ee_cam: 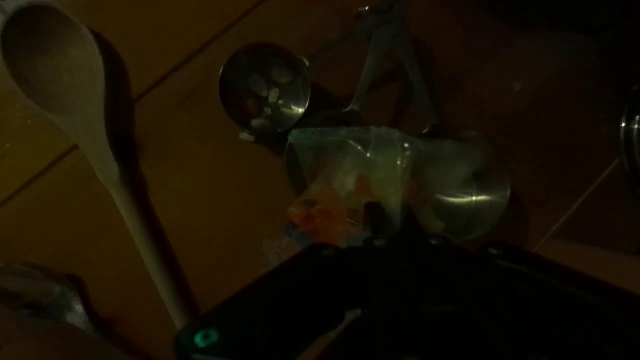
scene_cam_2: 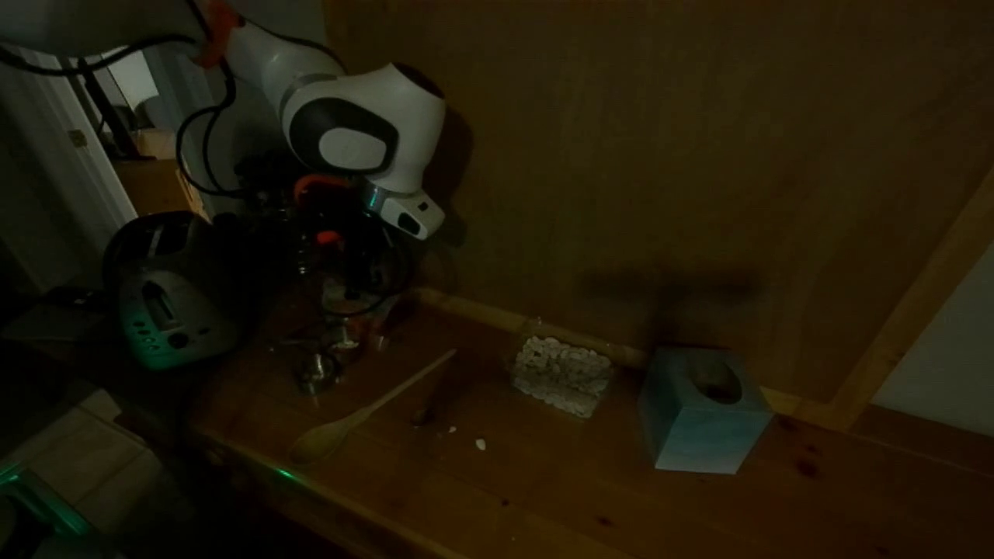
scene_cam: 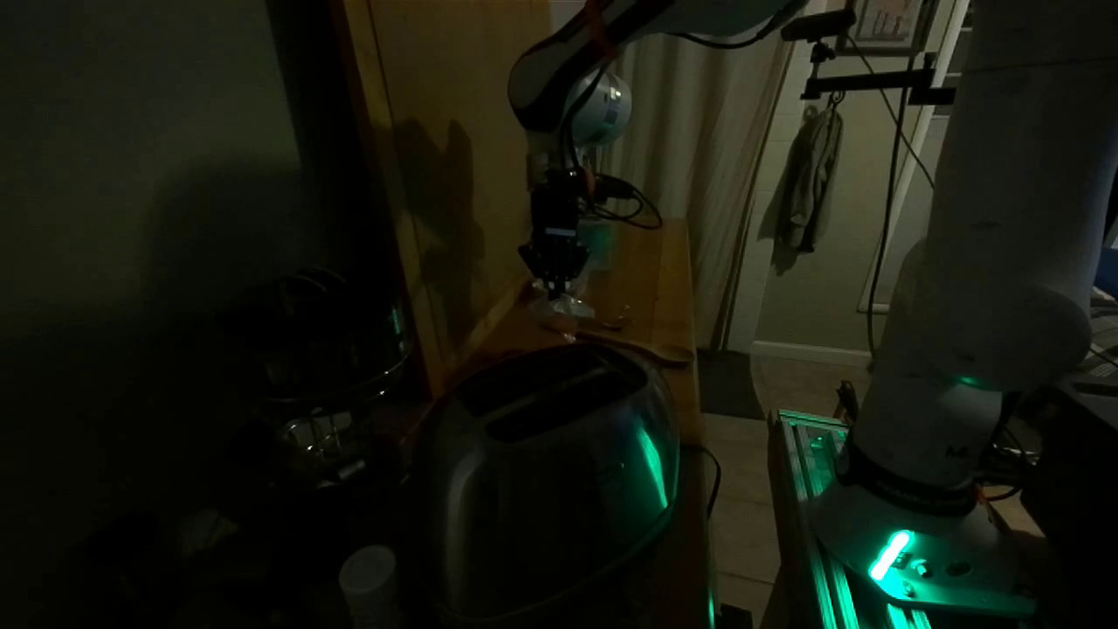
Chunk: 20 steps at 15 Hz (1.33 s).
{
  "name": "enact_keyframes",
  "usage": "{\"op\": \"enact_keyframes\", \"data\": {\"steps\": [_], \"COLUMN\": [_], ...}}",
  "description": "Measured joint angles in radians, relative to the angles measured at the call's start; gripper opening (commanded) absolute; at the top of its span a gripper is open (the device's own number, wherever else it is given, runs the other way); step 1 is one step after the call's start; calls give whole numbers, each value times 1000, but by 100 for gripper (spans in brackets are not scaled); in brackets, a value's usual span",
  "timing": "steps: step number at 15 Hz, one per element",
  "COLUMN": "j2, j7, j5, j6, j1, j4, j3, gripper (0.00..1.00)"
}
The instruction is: Pour the orange powder in the packet onto the spoon
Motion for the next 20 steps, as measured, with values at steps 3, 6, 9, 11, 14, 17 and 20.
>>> {"op": "enact_keyframes", "data": {"steps": [3, 6, 9, 11, 14, 17, 20], "j2": [-41, -75, -97, -100, -99, -92, -79], "j7": [0, 0, 0, 0, 0, 4, 6], "j5": [0, 0, 0, 1, 5, 15, 42], "j6": [0, 0, 0, 0, 3, 15, 47], "j1": [12, 22, 30, 34, 36, 37, 37], "j4": [-41, -74, -99, -108, -117, -122, -122], "j3": [7, 15, 21, 23, 25, 27, 28], "gripper": [2, 2, 2, 2, 2, 2, 2]}}
